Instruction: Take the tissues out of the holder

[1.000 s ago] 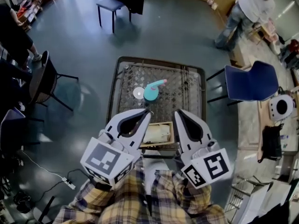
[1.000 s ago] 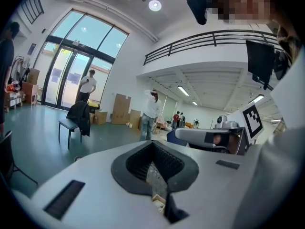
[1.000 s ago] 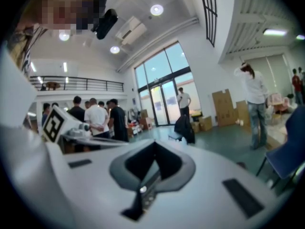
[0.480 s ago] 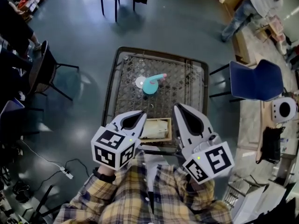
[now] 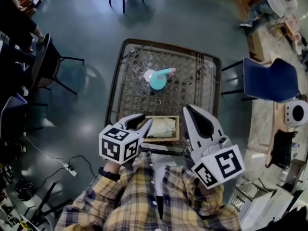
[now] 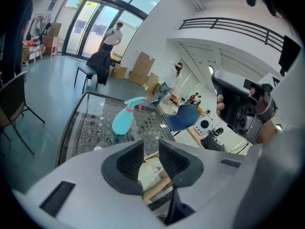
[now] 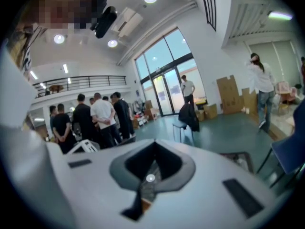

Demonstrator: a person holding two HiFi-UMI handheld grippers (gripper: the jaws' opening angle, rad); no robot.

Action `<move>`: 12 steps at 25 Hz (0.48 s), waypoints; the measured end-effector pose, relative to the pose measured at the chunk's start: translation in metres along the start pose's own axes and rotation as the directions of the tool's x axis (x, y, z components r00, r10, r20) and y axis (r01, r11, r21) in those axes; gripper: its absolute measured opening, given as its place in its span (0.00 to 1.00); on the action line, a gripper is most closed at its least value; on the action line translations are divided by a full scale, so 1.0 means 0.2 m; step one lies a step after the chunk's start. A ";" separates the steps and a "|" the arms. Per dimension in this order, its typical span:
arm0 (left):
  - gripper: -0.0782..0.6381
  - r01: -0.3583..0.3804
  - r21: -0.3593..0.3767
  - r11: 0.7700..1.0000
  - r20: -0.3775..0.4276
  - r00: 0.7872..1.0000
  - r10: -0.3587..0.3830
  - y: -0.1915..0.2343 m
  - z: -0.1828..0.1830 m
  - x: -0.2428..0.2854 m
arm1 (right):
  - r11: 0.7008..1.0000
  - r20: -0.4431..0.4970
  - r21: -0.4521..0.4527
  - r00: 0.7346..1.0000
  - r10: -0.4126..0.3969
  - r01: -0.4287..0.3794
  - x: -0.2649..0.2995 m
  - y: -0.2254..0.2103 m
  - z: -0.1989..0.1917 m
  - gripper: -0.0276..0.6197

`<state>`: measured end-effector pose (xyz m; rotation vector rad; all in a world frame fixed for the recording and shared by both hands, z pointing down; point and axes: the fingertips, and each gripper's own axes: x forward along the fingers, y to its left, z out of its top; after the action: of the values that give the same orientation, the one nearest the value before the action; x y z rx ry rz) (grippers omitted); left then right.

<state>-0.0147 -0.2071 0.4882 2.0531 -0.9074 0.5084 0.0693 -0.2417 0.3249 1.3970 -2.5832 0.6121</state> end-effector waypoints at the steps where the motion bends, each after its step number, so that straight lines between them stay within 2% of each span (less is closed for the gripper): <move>1: 0.24 0.002 -0.004 1.000 -0.014 1.000 -0.002 0.01 -0.02 0.01 | 1.000 -0.002 -0.001 1.000 0.000 0.000 0.00 0.00 0.00 0.06; 7: 0.34 0.008 -0.039 0.999 -0.108 0.994 -0.012 0.04 -0.17 0.10 | 1.000 -0.013 0.008 1.000 0.000 0.000 0.00 -0.04 -0.03 0.06; 12: 0.39 0.013 -0.034 0.999 -0.211 0.977 -0.019 0.08 -0.35 0.19 | 1.000 -0.026 0.021 1.000 0.004 -0.004 0.00 -0.06 -0.06 0.06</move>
<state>-0.0040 -0.1732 0.5617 1.9327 -0.7666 0.6852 0.0792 -0.2423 0.3384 1.3809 -2.5670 0.6559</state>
